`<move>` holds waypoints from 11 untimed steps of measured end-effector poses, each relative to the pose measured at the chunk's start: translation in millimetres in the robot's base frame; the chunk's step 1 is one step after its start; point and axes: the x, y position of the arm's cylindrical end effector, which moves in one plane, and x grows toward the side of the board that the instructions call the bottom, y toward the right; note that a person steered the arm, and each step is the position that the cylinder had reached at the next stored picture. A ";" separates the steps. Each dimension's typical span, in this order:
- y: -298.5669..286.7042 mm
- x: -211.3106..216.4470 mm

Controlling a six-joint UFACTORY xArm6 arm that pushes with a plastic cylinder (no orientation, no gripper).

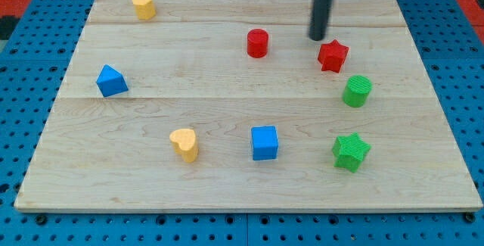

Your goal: Move the red circle diagonal to the red star

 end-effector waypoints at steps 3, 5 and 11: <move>-50.8 26.2; -160.9 -37.3; -101.6 49.4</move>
